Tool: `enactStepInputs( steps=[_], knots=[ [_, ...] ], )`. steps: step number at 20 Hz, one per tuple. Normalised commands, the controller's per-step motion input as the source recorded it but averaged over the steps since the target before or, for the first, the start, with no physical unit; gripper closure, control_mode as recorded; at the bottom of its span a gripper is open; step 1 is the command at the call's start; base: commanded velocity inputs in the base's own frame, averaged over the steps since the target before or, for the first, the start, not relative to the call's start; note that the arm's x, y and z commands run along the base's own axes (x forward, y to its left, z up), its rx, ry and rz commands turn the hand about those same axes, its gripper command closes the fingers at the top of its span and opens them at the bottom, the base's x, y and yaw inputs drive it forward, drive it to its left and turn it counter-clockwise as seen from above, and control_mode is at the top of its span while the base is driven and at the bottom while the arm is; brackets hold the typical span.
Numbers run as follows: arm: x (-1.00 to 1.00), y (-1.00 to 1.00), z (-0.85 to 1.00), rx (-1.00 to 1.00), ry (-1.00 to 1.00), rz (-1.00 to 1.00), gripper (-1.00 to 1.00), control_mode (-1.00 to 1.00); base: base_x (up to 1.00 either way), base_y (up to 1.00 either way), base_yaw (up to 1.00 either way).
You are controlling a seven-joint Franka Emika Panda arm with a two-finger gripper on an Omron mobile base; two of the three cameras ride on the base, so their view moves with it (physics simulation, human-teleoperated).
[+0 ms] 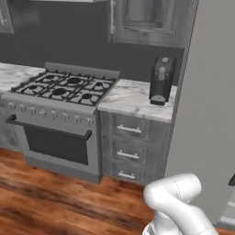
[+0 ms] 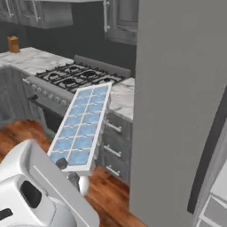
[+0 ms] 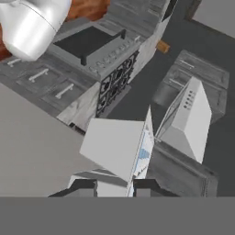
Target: Open the freezer door, pick up the ice cube tray from the freezer, and place it on the dining counter.
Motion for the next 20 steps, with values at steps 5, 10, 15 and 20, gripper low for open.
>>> enactStepInputs(
  steps=[5, 10, 15, 20],
  knots=[
    [0.0, 0.0, 0.0, 0.0, 0.0, 0.0, 1.0, 1.0, -0.4, 0.42, 0.62],
    [0.0, 0.0, 0.0, 0.0, 0.0, 0.0, 1.0, 1.0, -0.35, 0.59, 0.63],
    [0.0, 0.0, 0.0, 0.0, 0.0, 0.0, 1.0, 1.0, -0.27, 0.6, 0.66],
    [0.0, 0.0, 0.0, 0.0, 0.0, 0.0, 1.0, 1.0, -0.18, 0.51, 0.66]
  ],
)
